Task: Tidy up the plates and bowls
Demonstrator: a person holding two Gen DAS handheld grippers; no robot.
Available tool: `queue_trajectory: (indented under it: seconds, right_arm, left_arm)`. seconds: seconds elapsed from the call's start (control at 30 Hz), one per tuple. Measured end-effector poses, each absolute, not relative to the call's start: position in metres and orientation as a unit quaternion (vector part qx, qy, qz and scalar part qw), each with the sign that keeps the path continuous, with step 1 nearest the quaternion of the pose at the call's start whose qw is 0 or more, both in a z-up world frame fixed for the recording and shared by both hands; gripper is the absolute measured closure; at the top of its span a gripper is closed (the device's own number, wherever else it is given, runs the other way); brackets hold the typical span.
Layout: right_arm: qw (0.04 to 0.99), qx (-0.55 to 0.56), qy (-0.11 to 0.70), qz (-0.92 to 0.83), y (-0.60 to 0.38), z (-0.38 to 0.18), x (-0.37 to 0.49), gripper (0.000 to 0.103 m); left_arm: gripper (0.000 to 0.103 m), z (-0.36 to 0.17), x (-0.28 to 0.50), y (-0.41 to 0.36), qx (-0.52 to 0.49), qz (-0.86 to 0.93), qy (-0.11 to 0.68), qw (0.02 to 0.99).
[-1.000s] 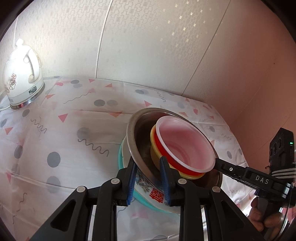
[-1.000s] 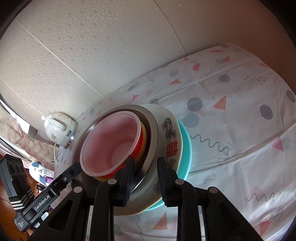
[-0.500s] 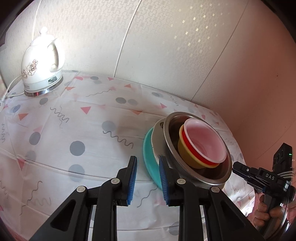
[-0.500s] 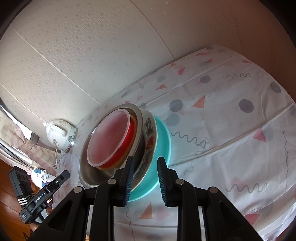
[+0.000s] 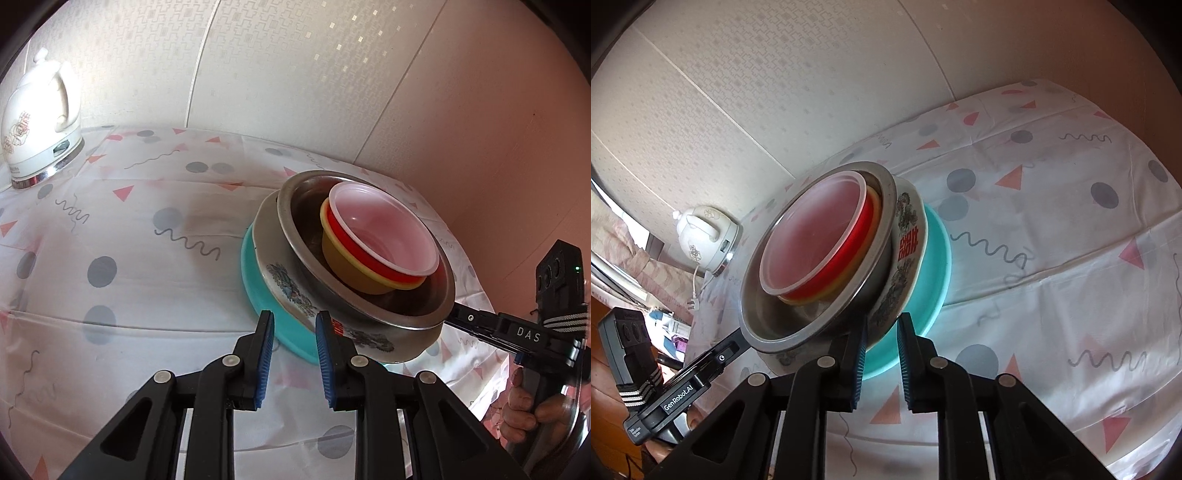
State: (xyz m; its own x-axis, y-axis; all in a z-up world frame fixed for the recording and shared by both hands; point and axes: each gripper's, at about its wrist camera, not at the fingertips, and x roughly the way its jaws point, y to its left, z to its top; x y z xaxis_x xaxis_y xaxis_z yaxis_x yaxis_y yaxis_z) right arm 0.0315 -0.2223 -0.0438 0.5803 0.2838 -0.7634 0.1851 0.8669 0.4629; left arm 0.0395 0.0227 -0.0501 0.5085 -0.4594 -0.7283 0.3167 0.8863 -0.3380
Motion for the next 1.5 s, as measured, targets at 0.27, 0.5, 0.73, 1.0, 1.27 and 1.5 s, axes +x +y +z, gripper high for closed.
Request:
queue_trajectory:
  seconds: [0.27,0.5,0.73,1.0,1.27,1.5]
  right_arm:
    - [0.854,0.249,0.455,0.025,-0.225,-0.042,0.034,0.087]
    - [0.839,0.285,0.462,0.034,-0.226,-0.047,0.033,0.088]
    - [0.840,0.283,0.462,0.031,-0.226,-0.047,0.032,0.088]
    - [0.840,0.278,0.465,0.024,-0.221,-0.045,0.035,0.088]
    - [0.844,0.268,0.465,0.020,-0.216,-0.045,0.035,0.087]
    - [0.852,0.240,0.466,0.009,-0.206,-0.042,0.034,0.086]
  left_arm:
    - [0.083,-0.053,0.040,0.014,-0.074,-0.233,0.444,0.862]
    - [0.082,-0.050,0.044,0.022,-0.086,-0.216,0.441,0.867]
    - [0.083,-0.048,0.044,0.015,-0.073,-0.218,0.436,0.870]
    - [0.082,-0.047,0.038,0.014,-0.065,-0.209,0.437,0.872]
    - [0.082,-0.041,0.031,0.014,-0.052,-0.188,0.431,0.881]
    - [0.081,-0.033,0.024,0.014,-0.040,-0.170,0.422,0.890]
